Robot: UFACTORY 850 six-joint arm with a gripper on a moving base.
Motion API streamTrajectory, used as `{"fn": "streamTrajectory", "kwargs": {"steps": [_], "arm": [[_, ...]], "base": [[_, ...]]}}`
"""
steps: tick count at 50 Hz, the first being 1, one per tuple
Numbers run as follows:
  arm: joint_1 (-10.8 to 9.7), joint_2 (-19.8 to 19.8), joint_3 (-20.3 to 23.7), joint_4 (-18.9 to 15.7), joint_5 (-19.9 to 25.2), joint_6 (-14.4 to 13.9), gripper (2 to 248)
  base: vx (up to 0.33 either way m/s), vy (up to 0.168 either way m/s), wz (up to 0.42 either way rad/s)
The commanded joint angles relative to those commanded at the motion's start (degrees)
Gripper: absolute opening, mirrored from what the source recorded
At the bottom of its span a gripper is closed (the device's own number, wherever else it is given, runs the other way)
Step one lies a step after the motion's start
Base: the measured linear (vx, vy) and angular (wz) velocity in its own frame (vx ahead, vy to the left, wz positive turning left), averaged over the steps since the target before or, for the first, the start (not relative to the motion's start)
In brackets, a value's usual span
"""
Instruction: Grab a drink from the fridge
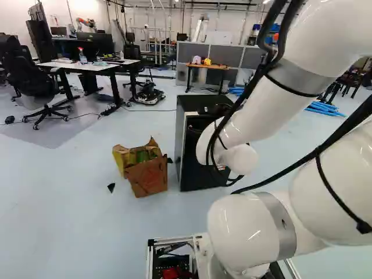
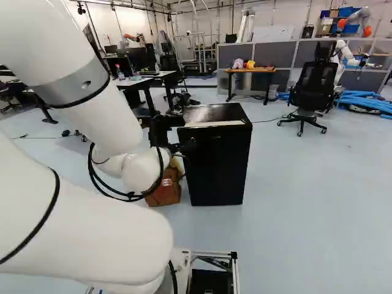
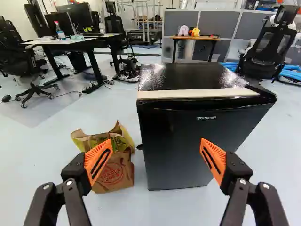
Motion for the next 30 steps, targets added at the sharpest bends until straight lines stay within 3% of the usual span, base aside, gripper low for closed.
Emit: {"fn": "streamTrajectory", "kwargs": {"steps": [30], "arm": [[0.0,0.0,0.0,0.0,0.0,0.0,247]], "base": [[0.0,0.0,0.0]]}}
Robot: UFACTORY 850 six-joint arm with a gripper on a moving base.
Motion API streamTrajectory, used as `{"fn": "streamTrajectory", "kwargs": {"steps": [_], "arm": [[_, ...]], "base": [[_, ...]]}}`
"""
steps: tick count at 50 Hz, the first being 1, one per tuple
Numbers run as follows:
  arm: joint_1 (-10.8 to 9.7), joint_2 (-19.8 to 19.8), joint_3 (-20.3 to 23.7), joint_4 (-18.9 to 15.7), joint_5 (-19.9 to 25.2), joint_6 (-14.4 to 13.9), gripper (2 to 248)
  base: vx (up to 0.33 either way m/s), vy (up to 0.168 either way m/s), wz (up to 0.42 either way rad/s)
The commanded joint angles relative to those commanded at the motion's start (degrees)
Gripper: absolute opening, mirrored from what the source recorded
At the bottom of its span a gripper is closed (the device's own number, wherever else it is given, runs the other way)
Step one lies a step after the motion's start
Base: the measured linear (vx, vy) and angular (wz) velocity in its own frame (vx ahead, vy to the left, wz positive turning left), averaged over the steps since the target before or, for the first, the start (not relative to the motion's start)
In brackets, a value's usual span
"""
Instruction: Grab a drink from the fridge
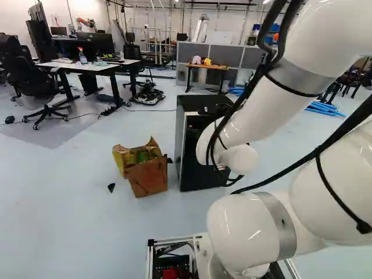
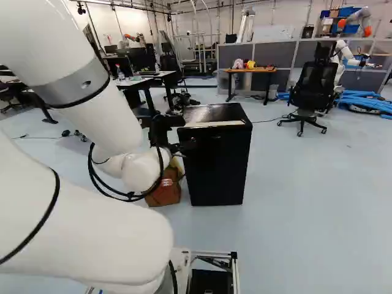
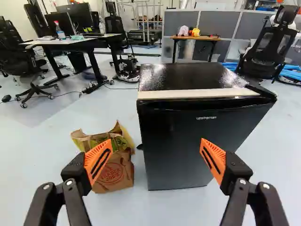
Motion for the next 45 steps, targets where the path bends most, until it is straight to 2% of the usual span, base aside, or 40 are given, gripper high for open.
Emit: {"fn": "streamTrajectory", "kwargs": {"steps": [45], "arm": [[0.0,0.0,0.0,0.0,0.0,0.0,247]], "base": [[0.032,0.001,-0.002]]}}
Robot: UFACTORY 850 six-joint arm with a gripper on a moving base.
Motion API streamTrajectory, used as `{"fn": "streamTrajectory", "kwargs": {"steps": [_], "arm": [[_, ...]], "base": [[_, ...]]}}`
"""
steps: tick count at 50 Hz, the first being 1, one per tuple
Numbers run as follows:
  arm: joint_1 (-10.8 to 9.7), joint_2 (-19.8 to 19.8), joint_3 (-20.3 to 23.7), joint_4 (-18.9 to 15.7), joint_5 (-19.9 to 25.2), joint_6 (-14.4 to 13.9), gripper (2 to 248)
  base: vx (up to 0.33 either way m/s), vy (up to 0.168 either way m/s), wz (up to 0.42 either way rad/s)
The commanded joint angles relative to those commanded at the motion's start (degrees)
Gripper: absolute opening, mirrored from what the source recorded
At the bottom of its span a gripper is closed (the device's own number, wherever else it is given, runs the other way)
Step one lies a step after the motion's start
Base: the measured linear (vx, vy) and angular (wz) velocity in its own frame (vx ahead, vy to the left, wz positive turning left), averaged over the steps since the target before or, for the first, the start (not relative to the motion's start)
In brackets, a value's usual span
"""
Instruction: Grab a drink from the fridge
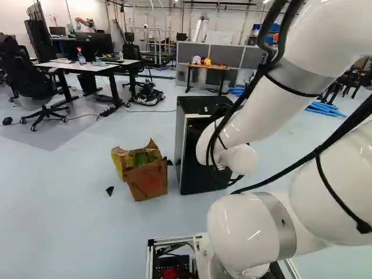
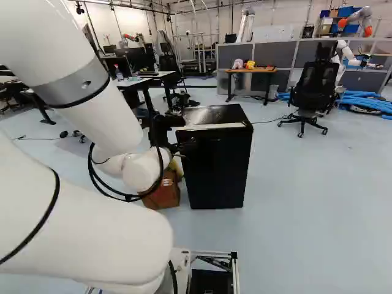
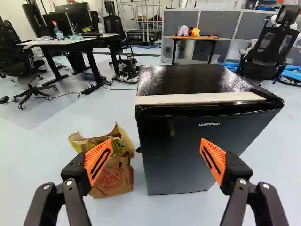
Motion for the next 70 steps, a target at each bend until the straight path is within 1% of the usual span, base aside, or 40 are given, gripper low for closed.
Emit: {"fn": "streamTrajectory", "kwargs": {"steps": [27,70], "arm": [[0.0,0.0,0.0,0.0,0.0,0.0,247],[0.0,0.0,0.0,0.0,0.0,0.0,247]], "base": [[0.013,0.004,0.004],[0.006,0.02,0.027]]}}
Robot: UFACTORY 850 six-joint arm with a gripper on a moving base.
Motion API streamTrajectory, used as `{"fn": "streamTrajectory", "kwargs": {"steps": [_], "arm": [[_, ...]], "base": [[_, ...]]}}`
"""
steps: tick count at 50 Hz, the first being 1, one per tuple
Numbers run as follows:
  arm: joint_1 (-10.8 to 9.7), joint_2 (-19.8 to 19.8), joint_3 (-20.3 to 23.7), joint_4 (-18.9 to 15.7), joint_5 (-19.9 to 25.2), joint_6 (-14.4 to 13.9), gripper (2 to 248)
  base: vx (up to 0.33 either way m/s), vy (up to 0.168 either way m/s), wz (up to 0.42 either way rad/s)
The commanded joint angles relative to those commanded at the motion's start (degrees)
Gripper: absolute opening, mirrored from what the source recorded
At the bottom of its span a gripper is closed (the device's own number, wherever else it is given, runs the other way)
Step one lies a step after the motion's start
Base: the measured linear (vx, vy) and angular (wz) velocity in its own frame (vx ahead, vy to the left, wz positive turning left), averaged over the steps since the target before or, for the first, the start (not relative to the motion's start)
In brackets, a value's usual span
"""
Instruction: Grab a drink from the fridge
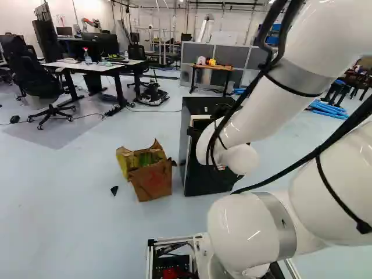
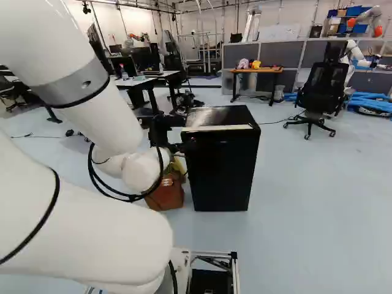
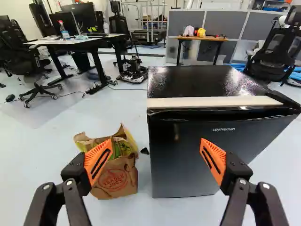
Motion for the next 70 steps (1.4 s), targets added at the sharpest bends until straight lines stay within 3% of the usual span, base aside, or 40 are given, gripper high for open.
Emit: {"fn": "streamTrajectory", "kwargs": {"steps": [70], "arm": [[0.2,-0.3,-0.3,0.3,0.0,0.0,247]], "base": [[-0.002,0.019,0.002]]}}
